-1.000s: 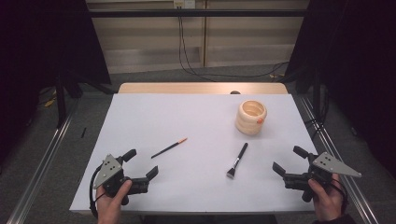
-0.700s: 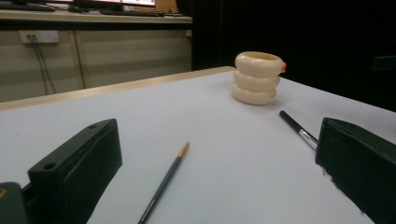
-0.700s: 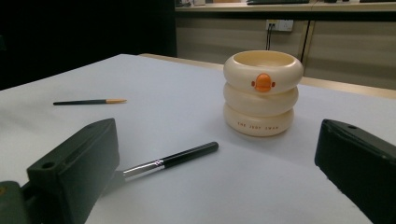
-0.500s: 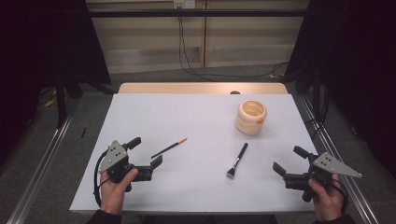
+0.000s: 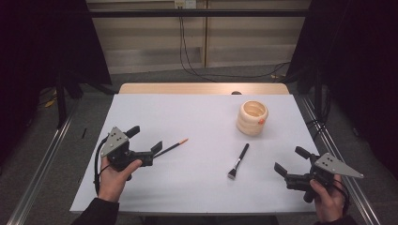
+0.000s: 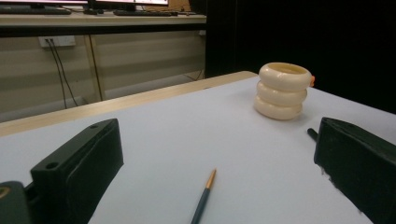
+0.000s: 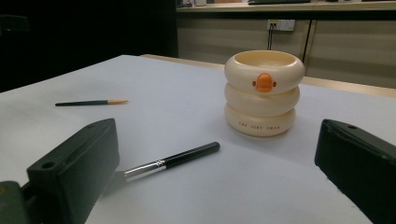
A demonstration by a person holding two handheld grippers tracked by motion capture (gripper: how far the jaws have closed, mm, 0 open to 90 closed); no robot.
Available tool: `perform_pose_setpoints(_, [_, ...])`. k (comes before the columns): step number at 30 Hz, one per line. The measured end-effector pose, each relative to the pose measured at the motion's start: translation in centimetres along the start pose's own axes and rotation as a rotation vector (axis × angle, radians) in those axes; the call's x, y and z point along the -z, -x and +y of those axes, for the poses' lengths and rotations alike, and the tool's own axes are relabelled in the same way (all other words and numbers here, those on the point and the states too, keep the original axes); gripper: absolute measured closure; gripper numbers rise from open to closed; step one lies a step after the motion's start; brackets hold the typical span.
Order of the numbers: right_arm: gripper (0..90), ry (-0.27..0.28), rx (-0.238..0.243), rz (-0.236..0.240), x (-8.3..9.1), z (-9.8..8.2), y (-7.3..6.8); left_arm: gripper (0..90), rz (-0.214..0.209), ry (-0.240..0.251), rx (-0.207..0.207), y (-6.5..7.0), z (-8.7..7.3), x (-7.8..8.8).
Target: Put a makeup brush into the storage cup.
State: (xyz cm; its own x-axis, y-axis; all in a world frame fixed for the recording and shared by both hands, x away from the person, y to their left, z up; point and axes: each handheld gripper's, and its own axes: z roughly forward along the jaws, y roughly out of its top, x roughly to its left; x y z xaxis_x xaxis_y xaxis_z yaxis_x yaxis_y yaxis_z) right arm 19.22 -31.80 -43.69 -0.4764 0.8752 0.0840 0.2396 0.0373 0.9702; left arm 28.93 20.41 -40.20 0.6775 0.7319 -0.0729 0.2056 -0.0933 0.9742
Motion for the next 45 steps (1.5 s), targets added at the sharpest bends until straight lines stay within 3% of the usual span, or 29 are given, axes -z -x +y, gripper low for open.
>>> perform_pose_setpoints(3, [0.0,-0.001,0.005,-0.001,0.0,0.0,-0.1,1.8,-0.005,-0.004,0.005,-0.2,0.3,-0.4])
perform_pose_setpoints(10, [0.0,-0.010,0.001,0.004,0.0,0.0,0.0,2.4,-0.041,-0.036,-0.040,-0.2,0.7,-1.4])
perform_pose_setpoints(12, [0.0,-0.008,0.001,0.006,0.0,0.0,0.0,4.3,-0.043,-0.019,-0.065,-0.1,0.8,-1.8])
perform_pose_setpoints(15, [0.0,-0.013,0.004,0.007,-0.1,-0.1,-0.1,4.0,-0.059,-0.022,-0.068,-0.2,1.0,-2.5])
perform_pose_setpoints(21, [0.0,-0.009,0.006,0.011,-0.1,-0.1,0.0,3.7,-0.054,-0.026,-0.103,-0.3,1.8,-3.8])
perform_pose_setpoints(22, [0.0,-0.010,0.005,0.010,-0.1,-0.1,0.0,3.7,-0.038,0.000,-0.113,-0.3,1.9,-4.1])
perform_pose_setpoints(27, [0.0,-0.012,0.002,0.011,-0.1,-0.1,-0.1,2.7,-0.055,-0.001,-0.139,-0.3,2.6,-5.1])
perform_pose_setpoints(31, [0.0,-0.012,0.002,0.010,-0.2,-0.1,0.0,2.8,-0.092,-0.048,-0.086,-0.8,3.2,-5.9])
perform_pose_setpoints(32, [0.0,-0.011,0.002,0.010,-0.1,-0.1,0.0,2.8,-0.086,-0.055,-0.080,-0.9,3.3,-6.1])
perform_pose_setpoints(33, [0.0,-0.010,0.001,0.010,-0.1,-0.1,0.0,3.3,-0.081,-0.066,-0.088,-1.0,3.3,-6.2])
perform_pose_setpoints(34, [0.0,-0.013,-0.001,0.011,-0.1,-0.1,-0.1,3.8,-0.091,-0.140,-0.077,-1.3,3.4,-6.8])
perform_pose_setpoints(37, [0.0,-0.010,-0.005,0.012,-0.1,-0.1,0.1,2.6,-0.077,-0.176,-0.101,-1.5,3.4,-7.3])
perform_pose_setpoints(41, [0.0,-0.003,-0.004,0.010,0.0,0.0,0.1,3.4,-0.062,-0.206,-0.098,-2.0,3.5,-8.2])
perform_pose_setpoints(45, [0.0,-0.011,-0.005,0.014,-0.1,-0.1,0.0,4.7,-0.074,-0.251,-0.106,-2.3,3.8,-8.7])
